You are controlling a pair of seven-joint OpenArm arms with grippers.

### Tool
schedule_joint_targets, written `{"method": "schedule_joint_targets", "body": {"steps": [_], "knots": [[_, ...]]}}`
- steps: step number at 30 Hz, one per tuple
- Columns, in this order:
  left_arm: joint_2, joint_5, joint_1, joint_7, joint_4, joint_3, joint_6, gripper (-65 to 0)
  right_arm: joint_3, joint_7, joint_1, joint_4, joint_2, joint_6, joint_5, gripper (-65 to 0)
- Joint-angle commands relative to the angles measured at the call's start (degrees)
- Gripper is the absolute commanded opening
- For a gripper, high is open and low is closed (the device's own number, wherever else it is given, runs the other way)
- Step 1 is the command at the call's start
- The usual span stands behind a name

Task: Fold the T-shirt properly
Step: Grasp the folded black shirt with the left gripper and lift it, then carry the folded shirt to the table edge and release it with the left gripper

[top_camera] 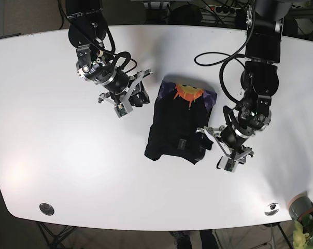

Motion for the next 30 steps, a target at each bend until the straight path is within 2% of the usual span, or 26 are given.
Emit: {"method": "schedule_joint_targets", "body": {"steps": [1, 10, 17, 21, 25, 30], "knots": [[0.52, 2.66, 0.58, -1.46, 4.7, 0.06, 1.44, -18.5, 0.24, 0.49, 0.96, 2.0, 0.1, 0.4, 0.8, -52.8], [8.87, 15.49, 6.65, -1.9, 6.2, 7.27, 13.13, -16.0, 4.37, 0.05, 1.14, 1.91, -0.17, 0.48, 0.8, -52.8], [12.21, 18.31, 9.72, -6.83, -1.36, 11.84, 20.16, -15.8, 5.33, 0.05, 1.49, 1.83, -0.17, 0.48, 0.8, -52.8], [12.03, 17.78, 9.81, -11.75, -11.91, 12.63, 20.43, -15.8, 5.33, 0.05, 1.49, 2.18, -0.17, 0.48, 0.8, -52.8], [11.51, 17.69, 9.81, -13.07, -17.36, 9.38, 20.16, -15.8, 5.33, 0.05, 1.4, 2.26, -0.17, 0.48, 0.8, -52.8], [7.38, 17.69, 11.75, -12.98, -18.51, 1.99, 13.31, -15.8, 5.42, 0.05, 1.31, 3.06, -0.17, 0.48, 0.8, -52.8]]}}
